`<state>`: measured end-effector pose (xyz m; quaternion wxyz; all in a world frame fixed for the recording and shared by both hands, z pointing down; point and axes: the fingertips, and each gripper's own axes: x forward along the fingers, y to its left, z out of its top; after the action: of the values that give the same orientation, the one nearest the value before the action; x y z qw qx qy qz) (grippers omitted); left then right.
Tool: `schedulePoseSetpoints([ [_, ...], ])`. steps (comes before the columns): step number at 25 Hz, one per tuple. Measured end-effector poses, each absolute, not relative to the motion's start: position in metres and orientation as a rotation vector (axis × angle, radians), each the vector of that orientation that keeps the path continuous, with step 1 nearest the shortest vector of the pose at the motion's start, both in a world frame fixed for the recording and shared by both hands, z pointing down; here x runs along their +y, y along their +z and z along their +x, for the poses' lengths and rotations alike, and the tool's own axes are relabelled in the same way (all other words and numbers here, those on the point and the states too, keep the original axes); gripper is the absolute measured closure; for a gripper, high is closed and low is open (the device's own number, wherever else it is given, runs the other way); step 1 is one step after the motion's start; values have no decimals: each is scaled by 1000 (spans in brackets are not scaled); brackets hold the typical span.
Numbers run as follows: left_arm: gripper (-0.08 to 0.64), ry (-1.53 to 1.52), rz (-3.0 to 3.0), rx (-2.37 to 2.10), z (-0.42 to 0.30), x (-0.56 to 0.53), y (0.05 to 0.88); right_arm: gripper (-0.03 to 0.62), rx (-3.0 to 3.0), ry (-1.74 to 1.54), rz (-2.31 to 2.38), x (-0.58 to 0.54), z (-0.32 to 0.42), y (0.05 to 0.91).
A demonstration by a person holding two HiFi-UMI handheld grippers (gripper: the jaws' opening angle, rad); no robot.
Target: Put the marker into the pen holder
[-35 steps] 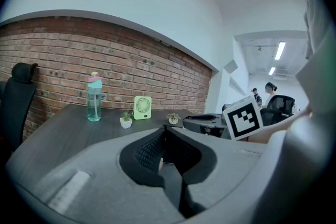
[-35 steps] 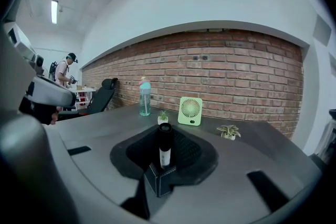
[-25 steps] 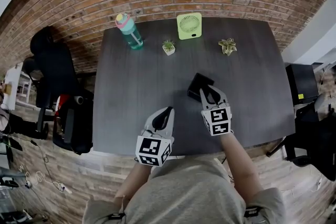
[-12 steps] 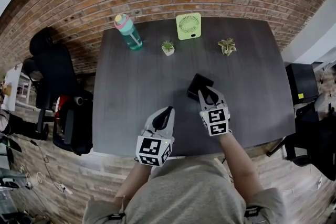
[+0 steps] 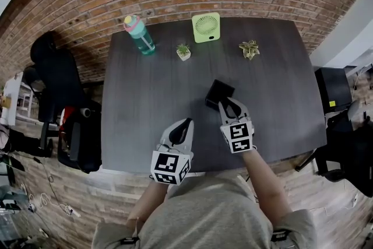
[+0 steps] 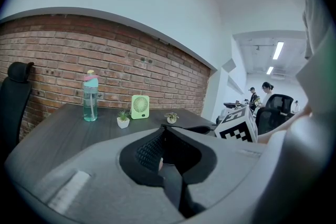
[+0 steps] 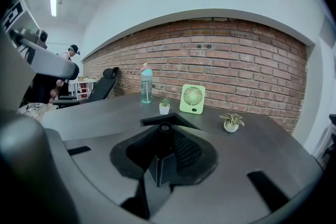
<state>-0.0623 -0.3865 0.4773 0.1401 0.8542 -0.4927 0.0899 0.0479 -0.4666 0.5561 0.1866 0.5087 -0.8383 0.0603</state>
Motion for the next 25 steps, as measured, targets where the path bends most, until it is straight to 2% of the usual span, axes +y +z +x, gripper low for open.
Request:
schedulePoseSetpoints([
  [25, 538, 253, 2477, -1422, -65, -370, 475, 514, -2335, 159, 1465, -464, 53, 558],
])
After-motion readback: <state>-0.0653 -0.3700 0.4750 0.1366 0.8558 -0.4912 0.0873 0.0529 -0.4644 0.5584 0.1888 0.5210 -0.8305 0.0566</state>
